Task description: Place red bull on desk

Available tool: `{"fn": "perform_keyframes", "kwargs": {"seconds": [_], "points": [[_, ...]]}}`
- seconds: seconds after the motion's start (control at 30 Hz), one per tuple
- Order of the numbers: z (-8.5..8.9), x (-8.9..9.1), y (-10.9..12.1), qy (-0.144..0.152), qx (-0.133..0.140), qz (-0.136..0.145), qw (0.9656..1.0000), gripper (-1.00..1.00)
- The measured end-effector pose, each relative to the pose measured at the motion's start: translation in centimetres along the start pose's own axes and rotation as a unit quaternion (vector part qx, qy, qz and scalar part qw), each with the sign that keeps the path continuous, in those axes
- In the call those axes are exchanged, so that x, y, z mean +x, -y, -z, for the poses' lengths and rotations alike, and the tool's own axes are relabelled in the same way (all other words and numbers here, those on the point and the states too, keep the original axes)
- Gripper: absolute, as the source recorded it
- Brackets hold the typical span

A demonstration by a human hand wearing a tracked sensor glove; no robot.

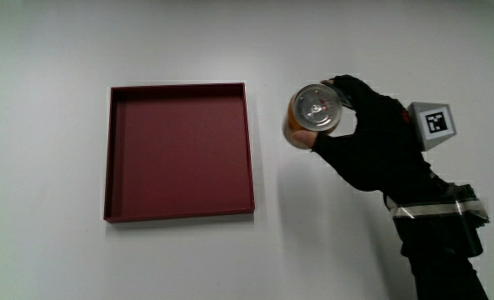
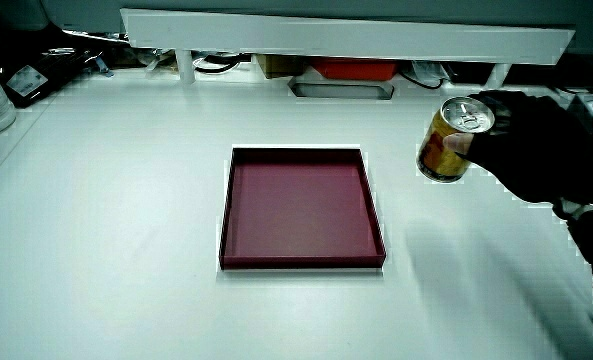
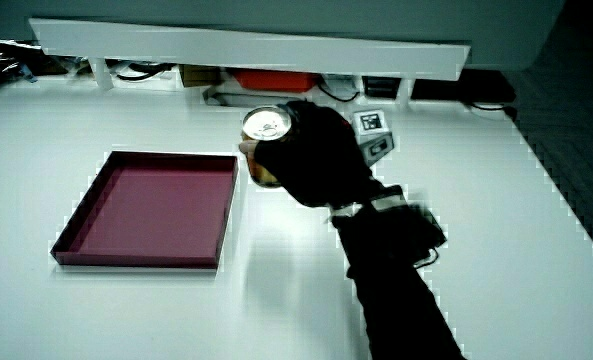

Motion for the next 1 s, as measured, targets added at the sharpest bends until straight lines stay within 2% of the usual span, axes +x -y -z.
{"fn": "perform_keyframes", "kwargs": {"seconds": [0.03,0.17,0.2,0.33,0.47,0.7,1.0], "points": [[-0.5,0.3,0.2,0.017,0.007,0.005,0.9998,0.00],[-1.8,1.5,1.0,0.030,0.030,0.009,0.9991,0.00],[-2.3,2.2,1.1,0.042,0.035,0.014,0.9984,0.00],[-3.2,4.0,1.5,0.043,0.052,0.032,0.9972,0.00],[-4.0,5.8,1.9,0.057,0.066,0.051,0.9949,0.00],[-4.5,8.8,2.4,0.052,0.074,0.092,0.9916,0.00],[-4.4,11.3,2.9,0.032,0.071,0.121,0.9896,0.00]]}}
